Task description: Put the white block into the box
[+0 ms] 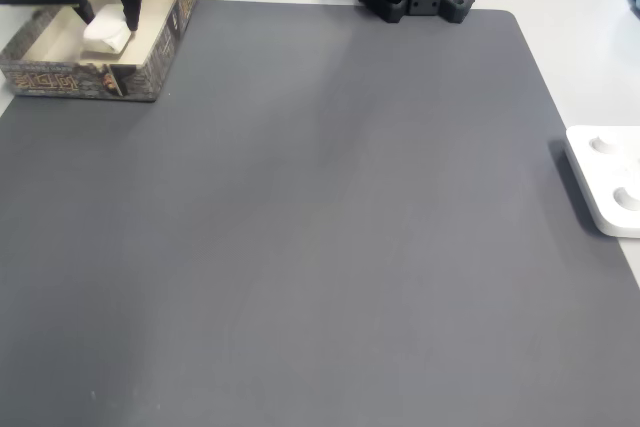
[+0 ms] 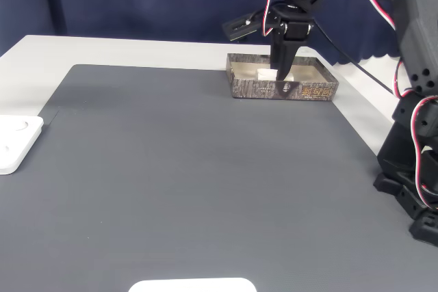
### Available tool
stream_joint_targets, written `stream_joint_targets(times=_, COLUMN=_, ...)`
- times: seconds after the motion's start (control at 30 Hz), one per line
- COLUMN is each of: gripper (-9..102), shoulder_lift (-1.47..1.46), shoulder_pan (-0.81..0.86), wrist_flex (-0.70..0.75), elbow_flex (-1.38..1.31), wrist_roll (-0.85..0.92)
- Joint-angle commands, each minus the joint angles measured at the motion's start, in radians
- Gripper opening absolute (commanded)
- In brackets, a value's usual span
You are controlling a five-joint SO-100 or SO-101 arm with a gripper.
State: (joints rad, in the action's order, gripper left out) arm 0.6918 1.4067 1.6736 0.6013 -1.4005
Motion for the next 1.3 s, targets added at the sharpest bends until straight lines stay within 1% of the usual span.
stream_joint_targets(times=0.0, gripper=17, shoulder_lift=0.028, shoulder_pan=0.006, wrist_flex=-0.005, elbow_flex=-0.055, wrist_roll=-0.009)
stream_joint_targets(times=0.23, gripper=26, shoulder_lift=0.052, shoulder_pan=-0.002, wrist_flex=-0.051, elbow_flex=-0.026, wrist_roll=-0.029)
stream_joint_targets(times=0.37, gripper=29, shoulder_lift=0.066, shoulder_pan=-0.005, wrist_flex=-0.066, elbow_flex=-0.026, wrist_roll=-0.06)
stream_joint_targets(times=0.7, gripper=28, shoulder_lift=0.176, shoulder_pan=-0.051, wrist_flex=-0.077, elbow_flex=0.025, wrist_roll=-0.061)
stream_joint_targets(times=0.83, gripper=26, shoulder_lift=0.275, shoulder_pan=-0.074, wrist_flex=-0.074, elbow_flex=0.121, wrist_roll=-0.066)
stream_joint_targets(times=1.13, gripper=26, shoulder_lift=0.491, shoulder_pan=-0.087, wrist_flex=-0.063, elbow_flex=0.281, wrist_roll=-0.055)
stream_joint_targets(times=1.27, gripper=24, shoulder_lift=0.607, shoulder_pan=-0.101, wrist_flex=-0.061, elbow_flex=0.431, wrist_roll=-0.051)
